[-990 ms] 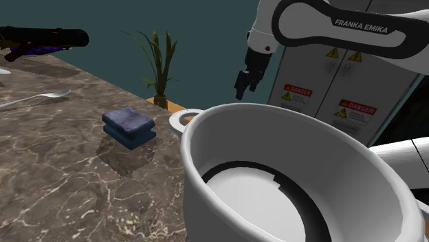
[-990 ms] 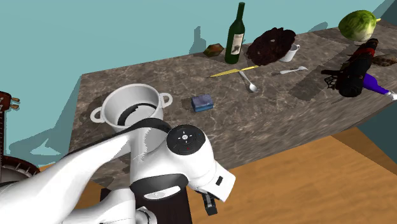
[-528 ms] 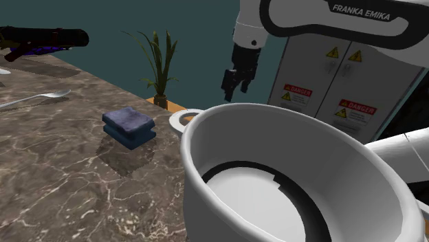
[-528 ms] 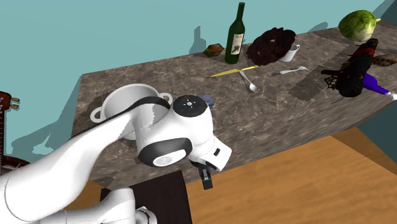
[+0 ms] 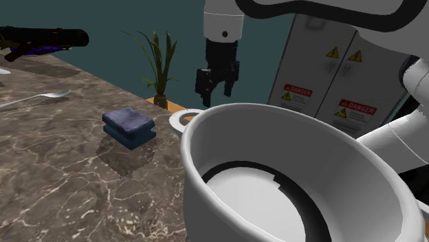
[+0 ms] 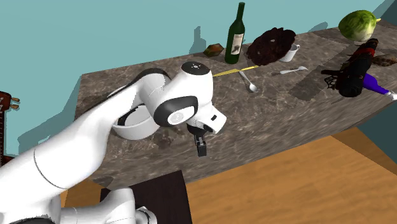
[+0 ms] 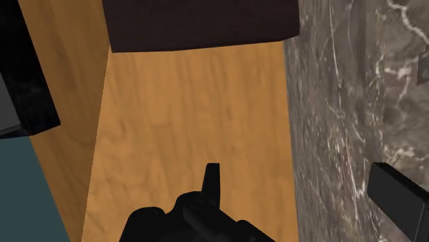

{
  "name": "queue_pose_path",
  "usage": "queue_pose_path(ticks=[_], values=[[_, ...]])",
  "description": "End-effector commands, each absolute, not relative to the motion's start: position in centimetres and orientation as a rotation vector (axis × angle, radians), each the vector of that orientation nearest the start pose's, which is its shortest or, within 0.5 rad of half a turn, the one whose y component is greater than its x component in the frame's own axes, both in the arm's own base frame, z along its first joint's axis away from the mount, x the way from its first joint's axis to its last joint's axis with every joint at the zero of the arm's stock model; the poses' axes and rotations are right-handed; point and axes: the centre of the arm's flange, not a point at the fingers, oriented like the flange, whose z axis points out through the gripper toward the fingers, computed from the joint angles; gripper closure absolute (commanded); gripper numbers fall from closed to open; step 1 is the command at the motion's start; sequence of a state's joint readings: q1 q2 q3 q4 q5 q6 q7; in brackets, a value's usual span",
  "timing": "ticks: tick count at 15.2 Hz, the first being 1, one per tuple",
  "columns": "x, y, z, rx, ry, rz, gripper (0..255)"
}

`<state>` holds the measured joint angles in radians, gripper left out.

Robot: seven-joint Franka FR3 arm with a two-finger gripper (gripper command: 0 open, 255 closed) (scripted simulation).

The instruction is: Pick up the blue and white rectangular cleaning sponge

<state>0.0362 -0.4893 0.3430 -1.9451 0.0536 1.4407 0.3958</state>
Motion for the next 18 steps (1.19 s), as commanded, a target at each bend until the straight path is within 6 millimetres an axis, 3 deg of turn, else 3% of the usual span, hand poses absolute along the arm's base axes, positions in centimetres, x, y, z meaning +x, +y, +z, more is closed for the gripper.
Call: queue_pose_path(ticks=[1, 16, 18], values=[[35.5, 21.4, 65.5, -3.252, 0.095, 0.039, 0], [40.5, 40.8, 66.9, -3.23, 0.162, 0.325, 0], [40.5, 40.9, 66.4, -3.23, 0.162, 0.325, 0]])
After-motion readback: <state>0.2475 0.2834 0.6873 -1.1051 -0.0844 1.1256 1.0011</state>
